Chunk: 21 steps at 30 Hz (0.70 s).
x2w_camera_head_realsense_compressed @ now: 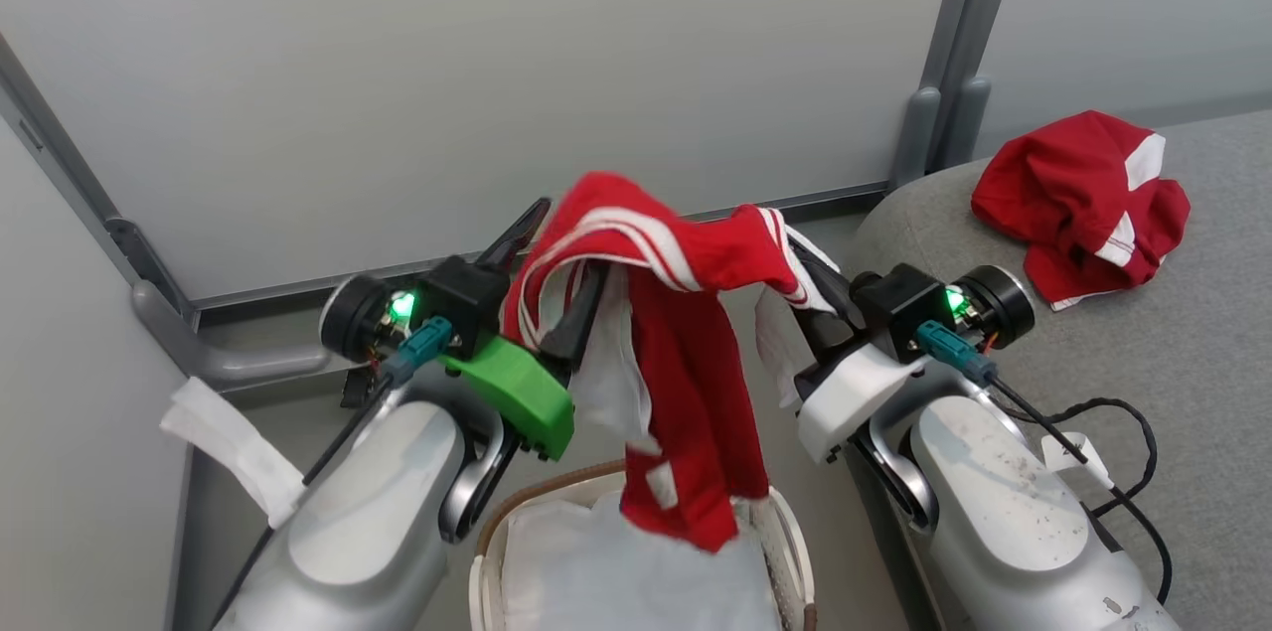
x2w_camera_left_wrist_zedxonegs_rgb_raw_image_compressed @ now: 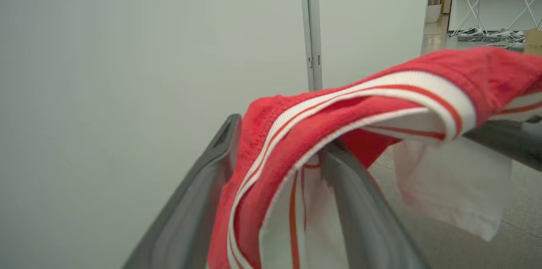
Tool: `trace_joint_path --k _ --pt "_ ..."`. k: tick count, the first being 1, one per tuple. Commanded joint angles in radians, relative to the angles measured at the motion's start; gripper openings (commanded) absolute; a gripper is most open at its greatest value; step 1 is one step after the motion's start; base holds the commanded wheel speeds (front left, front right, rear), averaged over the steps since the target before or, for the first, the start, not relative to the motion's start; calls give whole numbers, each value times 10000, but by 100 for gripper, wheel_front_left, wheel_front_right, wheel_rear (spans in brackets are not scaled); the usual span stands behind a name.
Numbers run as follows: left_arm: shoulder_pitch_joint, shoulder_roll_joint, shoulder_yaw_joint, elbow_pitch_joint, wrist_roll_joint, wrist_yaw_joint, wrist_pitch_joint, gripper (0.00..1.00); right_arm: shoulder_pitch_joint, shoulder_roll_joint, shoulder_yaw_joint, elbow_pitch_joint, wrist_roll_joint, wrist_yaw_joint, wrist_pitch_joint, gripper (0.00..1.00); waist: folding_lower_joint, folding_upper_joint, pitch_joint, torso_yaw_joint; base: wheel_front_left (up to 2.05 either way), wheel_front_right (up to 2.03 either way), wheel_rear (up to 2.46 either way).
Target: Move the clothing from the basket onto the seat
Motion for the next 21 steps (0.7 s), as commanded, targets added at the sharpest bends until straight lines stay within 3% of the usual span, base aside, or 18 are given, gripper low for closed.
trace_joint_path --k 1,21 --pt "342 -12 43 81 37 56 -67 100 2 -34 -140 -66 -89 -14 -2 0 1 0 12 -30 0 0 0" --pt "3350 -806 1765 -18 614 -280 -112 100 -177 -34 -1522 -462 -989 -14 -2 0 1 0 217 -779 0 0 0"
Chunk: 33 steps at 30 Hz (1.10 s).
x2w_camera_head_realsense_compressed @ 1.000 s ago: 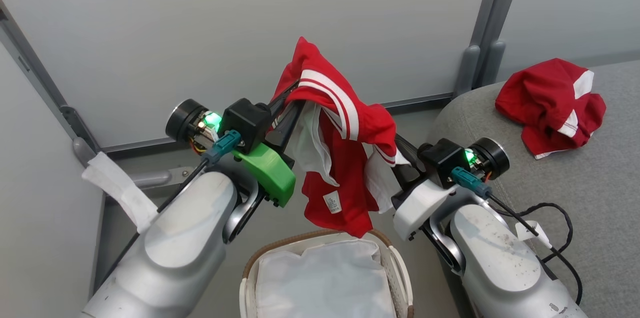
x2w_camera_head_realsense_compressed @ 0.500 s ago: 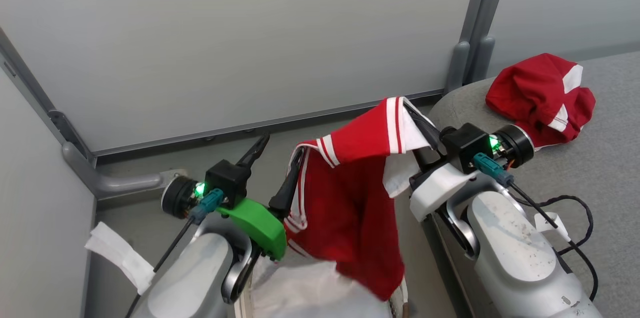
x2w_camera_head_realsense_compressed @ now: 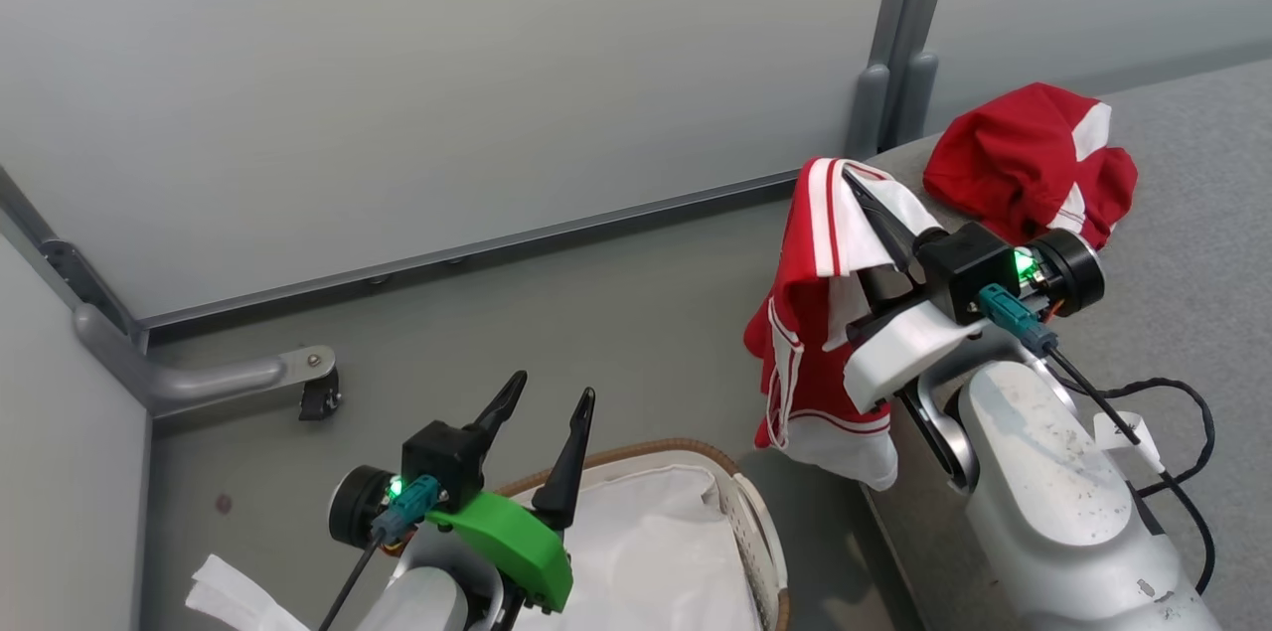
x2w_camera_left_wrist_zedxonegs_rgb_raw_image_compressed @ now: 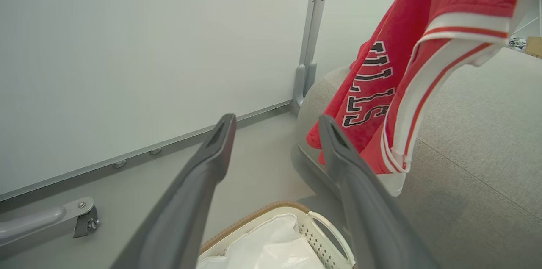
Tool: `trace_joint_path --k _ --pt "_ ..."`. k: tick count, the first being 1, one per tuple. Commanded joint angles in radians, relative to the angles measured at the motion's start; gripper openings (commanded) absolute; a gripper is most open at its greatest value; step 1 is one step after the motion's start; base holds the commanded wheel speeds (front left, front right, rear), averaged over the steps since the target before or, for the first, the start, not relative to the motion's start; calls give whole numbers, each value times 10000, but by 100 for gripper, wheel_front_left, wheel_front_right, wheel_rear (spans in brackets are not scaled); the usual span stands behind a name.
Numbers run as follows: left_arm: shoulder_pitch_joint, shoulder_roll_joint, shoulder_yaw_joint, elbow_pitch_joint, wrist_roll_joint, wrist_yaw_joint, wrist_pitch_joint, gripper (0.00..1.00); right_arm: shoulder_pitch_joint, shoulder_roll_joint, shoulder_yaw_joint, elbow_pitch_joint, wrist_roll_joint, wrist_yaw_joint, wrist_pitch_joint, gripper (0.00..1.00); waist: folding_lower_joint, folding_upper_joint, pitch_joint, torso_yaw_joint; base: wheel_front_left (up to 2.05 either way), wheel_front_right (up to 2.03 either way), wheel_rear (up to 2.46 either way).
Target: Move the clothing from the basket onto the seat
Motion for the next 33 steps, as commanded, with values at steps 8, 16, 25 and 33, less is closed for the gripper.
trace_joint_path --k 8,16,25,33 --pt "405 -262 413 -136 422 -168 -33 100 -340 -36 -603 -126 -430 -14 -3 0 0 0 262 -1124 0 0 0" --pt "393 -437 630 -257 669 -218 -34 100 -697 -29 -1195 -200 -977 -14 -2 0 0 0 668 -2545 0 0 0" --pt "116 -502 643 -361 904 -243 -23 100 -1149 -19 -1744 -192 -1568 -14 -3 0 0 0 1228 -3674 0 0 0" --pt "-202 -466 393 -405 1028 -240 -23 100 -1666 -29 -2274 -91 -2096 -14 -1 0 0 0 1964 -3658 0 0 0"
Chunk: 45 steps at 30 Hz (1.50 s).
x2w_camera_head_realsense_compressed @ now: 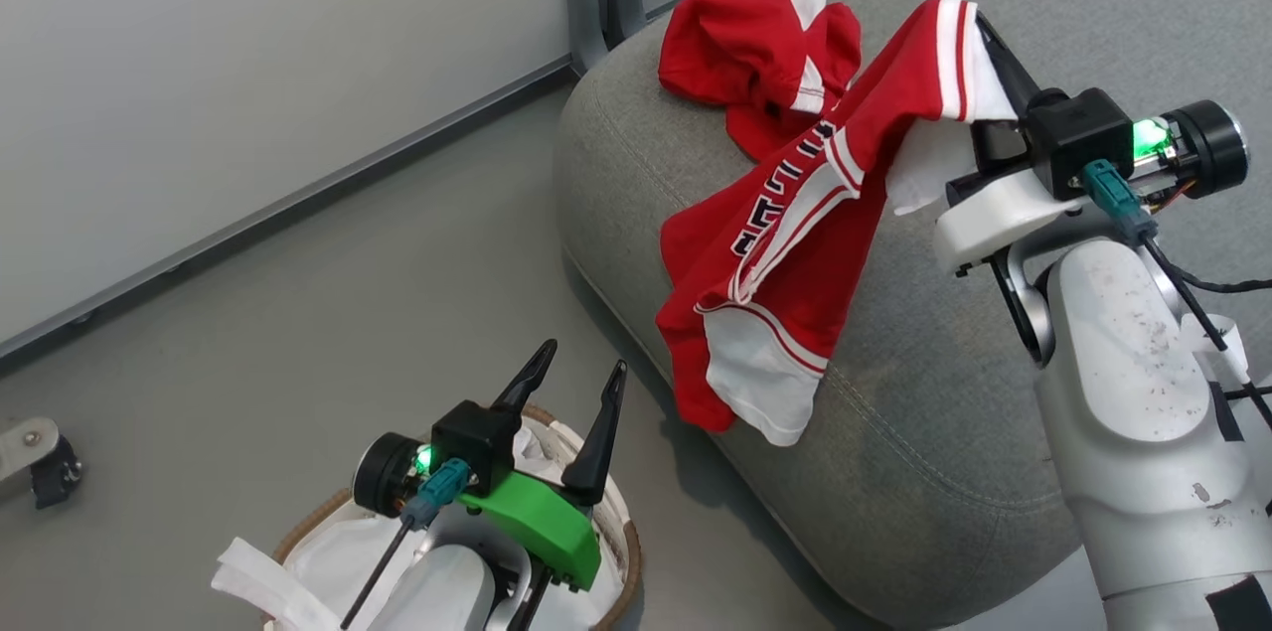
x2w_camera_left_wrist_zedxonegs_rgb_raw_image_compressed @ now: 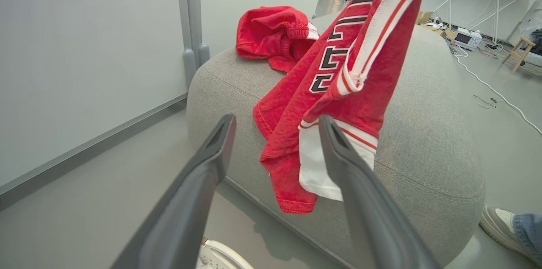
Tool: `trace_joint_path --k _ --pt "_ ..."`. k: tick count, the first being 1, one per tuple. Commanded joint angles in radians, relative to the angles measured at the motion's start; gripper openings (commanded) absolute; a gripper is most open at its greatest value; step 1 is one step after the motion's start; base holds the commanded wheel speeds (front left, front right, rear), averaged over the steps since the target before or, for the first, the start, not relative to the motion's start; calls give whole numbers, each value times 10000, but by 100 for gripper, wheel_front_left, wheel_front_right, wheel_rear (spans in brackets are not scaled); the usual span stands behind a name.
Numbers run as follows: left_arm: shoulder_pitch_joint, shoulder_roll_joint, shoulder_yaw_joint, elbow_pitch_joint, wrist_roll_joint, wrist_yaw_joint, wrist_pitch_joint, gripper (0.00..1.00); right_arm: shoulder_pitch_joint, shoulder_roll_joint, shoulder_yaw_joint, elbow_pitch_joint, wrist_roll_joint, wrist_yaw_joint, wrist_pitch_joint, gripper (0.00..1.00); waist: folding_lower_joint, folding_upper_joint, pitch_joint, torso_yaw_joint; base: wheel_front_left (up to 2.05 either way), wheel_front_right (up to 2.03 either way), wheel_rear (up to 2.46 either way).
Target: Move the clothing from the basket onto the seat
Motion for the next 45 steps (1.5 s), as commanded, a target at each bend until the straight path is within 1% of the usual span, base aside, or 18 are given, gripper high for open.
trace_joint_path --k 1,7,9,13,16,18,22,25,29,37,41,45 --pt "-209 128 -4 24 100 -27 -8 100 -282 -24 -5 48 -112 -14 -5 0 0 -1 511 7 0 0 0" --pt "-584 293 -141 77 128 -28 -8 100 -1638 -475 -146 356 -171 -14 -5 0 0 -1 1251 597 0 0 0" --pt "-722 341 -191 72 164 -28 -8 100 -2300 -769 -255 488 -183 -14 -3 0 0 -1 1491 844 0 0 0" --pt "-1018 411 -379 23 216 -27 -8 100 -3916 -1612 -561 825 -321 -14 -5 0 0 -1 1994 1446 0 0 0" --pt "-1234 437 -424 -45 226 -27 -8 100 -5144 -2127 -927 1304 -311 -14 -2 0 0 -1 2370 1897 0 0 0" --pt "-1360 436 -441 -108 263 -27 -8 100 -5761 -2463 -1151 1597 -406 -14 6 0 0 -1 2630 2153 0 0 0" --pt "-1629 480 -538 -247 354 -28 -8 100 -6598 -2906 -1690 2058 -523 -14 3 0 0 -1 3210 2566 0 0 0" --pt "-1818 511 -574 -346 413 -28 -8 100 -6658 -3143 -2018 2406 -699 -14 2 0 0 -1 3694 2789 0 0 0" --pt "-2040 580 -530 -487 503 -28 -8 100 -6066 -3213 -2672 2784 -890 -14 0 0 0 -1 4308 2925 0 0 0" --pt "-2118 709 -342 -539 644 -28 -8 100 -4224 -2555 -3868 3206 -1384 -14 -1 0 0 -1 4957 2828 0 0 0" --pt "-2061 717 -328 -507 665 -28 -8 100 -3452 -2201 -4175 3212 -1543 -14 -1 0 0 -1 5029 2731 0 0 0" --pt "-2050 755 -311 -489 669 -28 -8 100 -2995 -2048 -4269 3264 -1647 -14 -1 0 0 -1 5021 2654 0 0 0"
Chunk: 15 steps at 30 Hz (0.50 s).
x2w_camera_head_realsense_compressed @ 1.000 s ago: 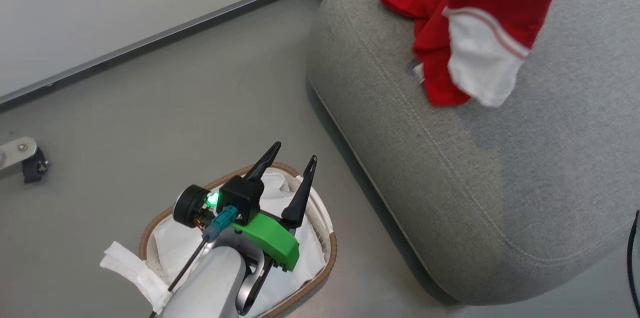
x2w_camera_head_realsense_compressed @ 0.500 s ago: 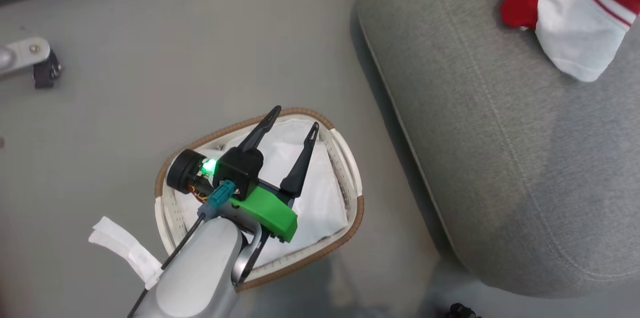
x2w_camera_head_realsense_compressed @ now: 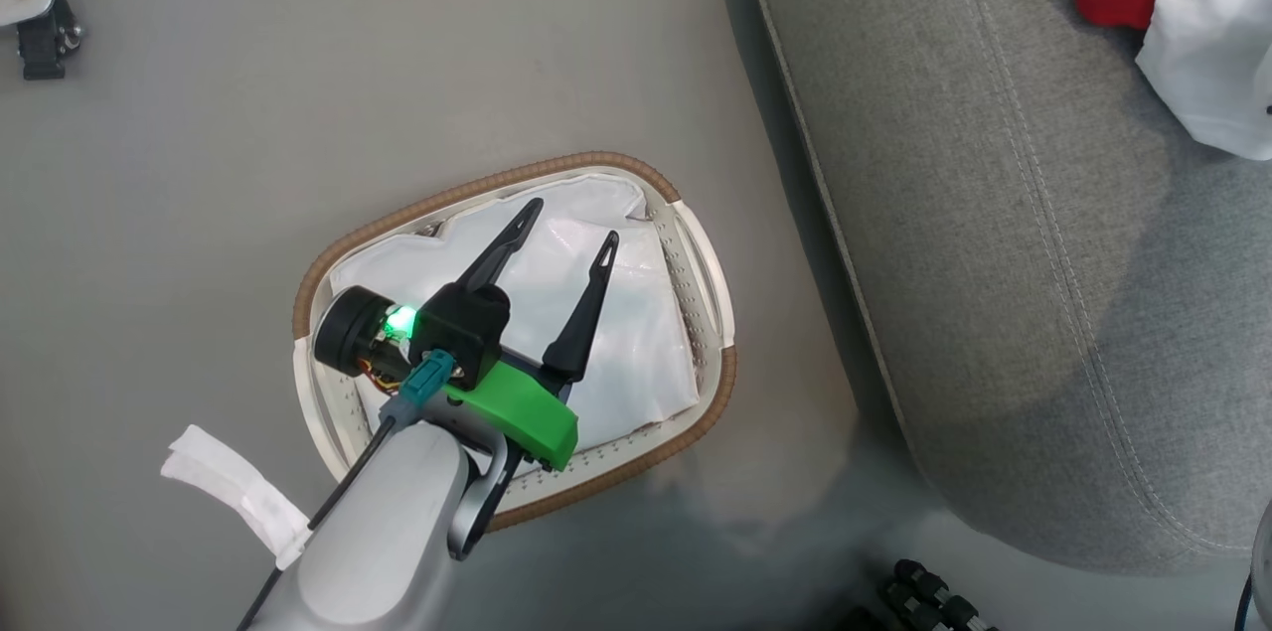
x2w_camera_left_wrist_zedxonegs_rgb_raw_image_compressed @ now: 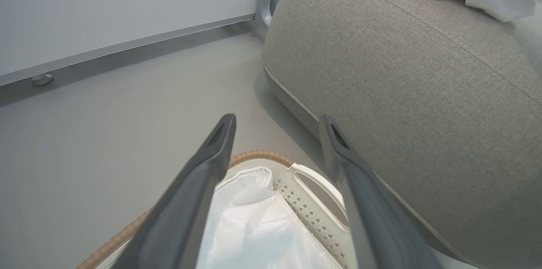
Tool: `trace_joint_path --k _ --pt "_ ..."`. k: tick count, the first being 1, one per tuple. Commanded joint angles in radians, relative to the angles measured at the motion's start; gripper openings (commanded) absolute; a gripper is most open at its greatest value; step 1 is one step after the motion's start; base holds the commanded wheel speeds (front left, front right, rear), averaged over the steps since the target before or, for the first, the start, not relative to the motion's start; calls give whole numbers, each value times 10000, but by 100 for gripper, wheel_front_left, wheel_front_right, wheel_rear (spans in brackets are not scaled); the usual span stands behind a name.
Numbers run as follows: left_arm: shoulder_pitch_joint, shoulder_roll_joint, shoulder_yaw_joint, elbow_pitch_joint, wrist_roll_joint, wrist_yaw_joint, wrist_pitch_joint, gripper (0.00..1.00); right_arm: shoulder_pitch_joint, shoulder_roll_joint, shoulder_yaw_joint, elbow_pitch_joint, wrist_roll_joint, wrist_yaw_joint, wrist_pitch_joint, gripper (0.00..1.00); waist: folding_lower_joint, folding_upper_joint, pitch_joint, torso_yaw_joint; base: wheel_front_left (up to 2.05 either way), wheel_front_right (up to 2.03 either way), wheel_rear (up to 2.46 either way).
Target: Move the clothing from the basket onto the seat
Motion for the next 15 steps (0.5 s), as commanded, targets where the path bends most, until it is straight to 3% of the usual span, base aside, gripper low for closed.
trace_joint_path --k 1,2,3,4,15 --pt "-70 103 62 8 57 -26 -8 100 197 28 -30 -40 -55 -14 1 4 -1 0 -22 -45 0 0 0" --pt "-47 131 89 12 49 -26 -8 100 290 79 -19 -102 -45 -14 0 22 -1 0 -45 -80 0 0 0" --pt "-34 149 110 -8 61 -26 -8 100 376 108 6 -154 -44 -14 0 67 -1 0 -67 -104 0 0 0" --pt "-22 162 169 -108 98 -26 -8 100 473 141 46 -221 -41 -14 0 100 -1 0 -104 -138 0 0 0" --pt "463 273 571 -438 -361 -27 -8 100 1920 500 860 -1235 444 -14 0 100 -1 0 -1074 -528 0 0 0"
